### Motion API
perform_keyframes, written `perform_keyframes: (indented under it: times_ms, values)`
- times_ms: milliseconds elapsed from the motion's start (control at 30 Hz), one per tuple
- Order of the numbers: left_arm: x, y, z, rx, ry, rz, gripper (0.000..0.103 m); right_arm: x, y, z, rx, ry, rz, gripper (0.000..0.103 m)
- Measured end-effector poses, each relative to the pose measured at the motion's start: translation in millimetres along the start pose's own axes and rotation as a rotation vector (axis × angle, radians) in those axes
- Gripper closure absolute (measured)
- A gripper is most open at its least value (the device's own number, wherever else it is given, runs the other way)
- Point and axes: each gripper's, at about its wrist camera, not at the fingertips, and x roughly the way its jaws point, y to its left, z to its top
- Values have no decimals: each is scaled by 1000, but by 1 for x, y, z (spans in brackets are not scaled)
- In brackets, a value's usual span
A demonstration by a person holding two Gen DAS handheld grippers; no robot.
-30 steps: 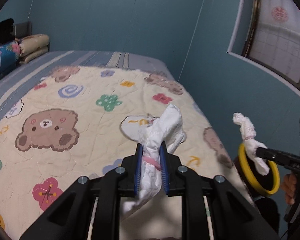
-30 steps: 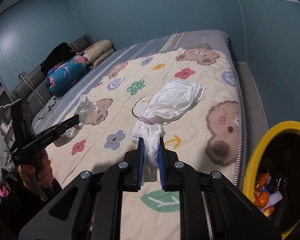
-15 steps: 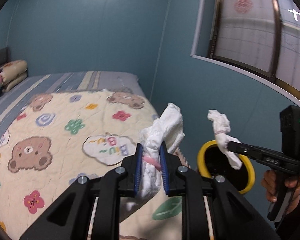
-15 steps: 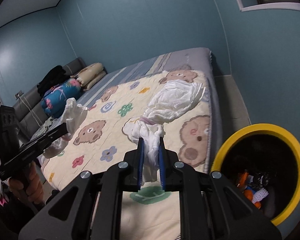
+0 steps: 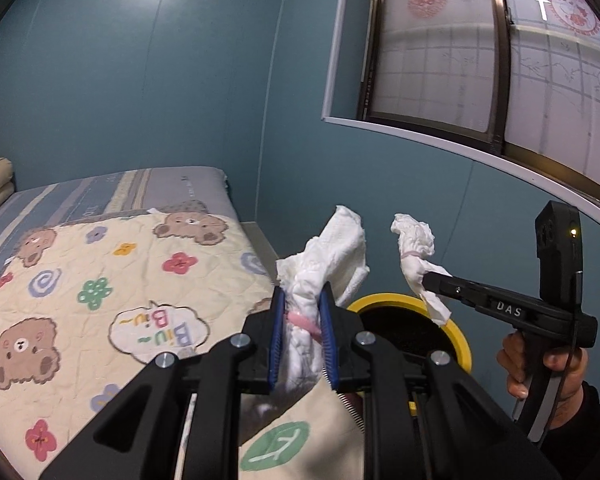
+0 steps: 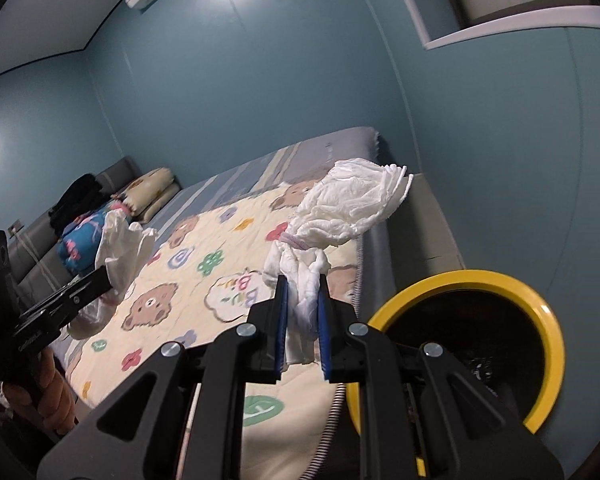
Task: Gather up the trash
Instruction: 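Carry both tissues over the yellow bin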
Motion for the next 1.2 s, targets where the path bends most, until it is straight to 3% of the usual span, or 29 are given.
perform_keyframes:
  times_ms: [300,600,1200]
  values:
    - [31,-35,8,53,9,-45,86,-13,-40,3,37,-38,-74,90]
    - [70,-66,12,92,24,-70,86,-12,-74,-5,77,-22,-123,90]
    - [171,-84,-20,37,218,-143,86,29,-130,-25,180,63,-231,90]
